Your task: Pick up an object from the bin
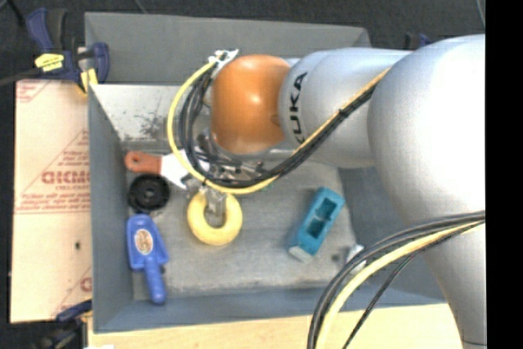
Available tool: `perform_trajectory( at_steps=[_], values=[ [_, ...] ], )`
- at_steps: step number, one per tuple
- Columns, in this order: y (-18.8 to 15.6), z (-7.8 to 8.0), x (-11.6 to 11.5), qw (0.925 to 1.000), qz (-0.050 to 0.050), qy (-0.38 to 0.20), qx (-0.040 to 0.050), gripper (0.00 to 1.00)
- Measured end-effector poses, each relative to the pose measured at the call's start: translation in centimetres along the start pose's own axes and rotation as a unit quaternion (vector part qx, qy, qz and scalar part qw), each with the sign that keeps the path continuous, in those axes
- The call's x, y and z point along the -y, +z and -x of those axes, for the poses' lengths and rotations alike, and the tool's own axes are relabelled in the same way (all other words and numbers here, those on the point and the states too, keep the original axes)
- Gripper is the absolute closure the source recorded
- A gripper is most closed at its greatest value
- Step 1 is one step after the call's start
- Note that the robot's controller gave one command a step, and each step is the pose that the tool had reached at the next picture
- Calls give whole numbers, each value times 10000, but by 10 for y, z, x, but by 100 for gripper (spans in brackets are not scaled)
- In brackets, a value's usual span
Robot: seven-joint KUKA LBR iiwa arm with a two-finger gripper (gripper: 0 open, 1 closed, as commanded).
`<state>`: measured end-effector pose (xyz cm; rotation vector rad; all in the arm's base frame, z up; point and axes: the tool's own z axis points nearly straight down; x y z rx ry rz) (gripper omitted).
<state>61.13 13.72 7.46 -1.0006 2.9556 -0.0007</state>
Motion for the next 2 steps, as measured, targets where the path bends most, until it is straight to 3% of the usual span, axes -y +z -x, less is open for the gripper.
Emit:
perform_trajectory(
  at_steps=[1,2],
  values=[
    [1,14,-5,10000,-5,-27,-21,100],
    [3,-18,19,9988,-4,-500,15,100]
  ],
)
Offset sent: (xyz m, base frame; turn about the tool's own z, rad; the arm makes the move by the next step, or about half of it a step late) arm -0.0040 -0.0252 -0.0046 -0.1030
